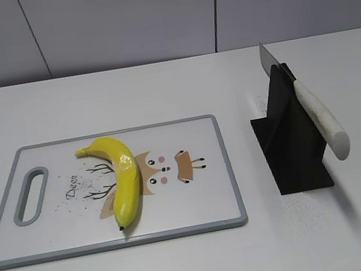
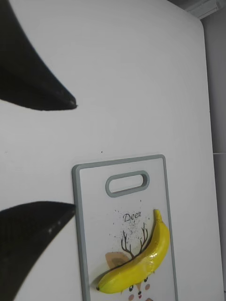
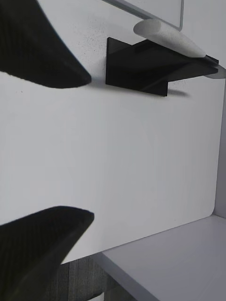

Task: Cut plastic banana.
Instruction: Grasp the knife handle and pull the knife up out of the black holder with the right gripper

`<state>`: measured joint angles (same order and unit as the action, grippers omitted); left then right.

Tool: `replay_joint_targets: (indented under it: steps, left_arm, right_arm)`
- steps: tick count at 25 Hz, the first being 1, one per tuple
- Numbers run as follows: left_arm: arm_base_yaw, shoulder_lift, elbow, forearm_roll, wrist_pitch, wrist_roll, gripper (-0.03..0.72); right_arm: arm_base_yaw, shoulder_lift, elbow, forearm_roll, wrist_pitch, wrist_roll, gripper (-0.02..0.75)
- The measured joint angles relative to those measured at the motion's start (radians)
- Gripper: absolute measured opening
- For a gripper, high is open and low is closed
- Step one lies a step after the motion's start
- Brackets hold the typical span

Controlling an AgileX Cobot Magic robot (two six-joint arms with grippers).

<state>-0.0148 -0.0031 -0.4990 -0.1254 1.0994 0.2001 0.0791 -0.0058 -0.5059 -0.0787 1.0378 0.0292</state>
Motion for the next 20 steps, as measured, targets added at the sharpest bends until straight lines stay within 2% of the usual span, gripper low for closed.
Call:
replay_joint_targets:
  steps: [20]
  left_arm:
    - [0.0,0.0,0.0,0.0,0.0,-0.001,0.571]
  right_arm:
    - [0.0,0.0,0.0,0.0,0.0,0.0,0.593]
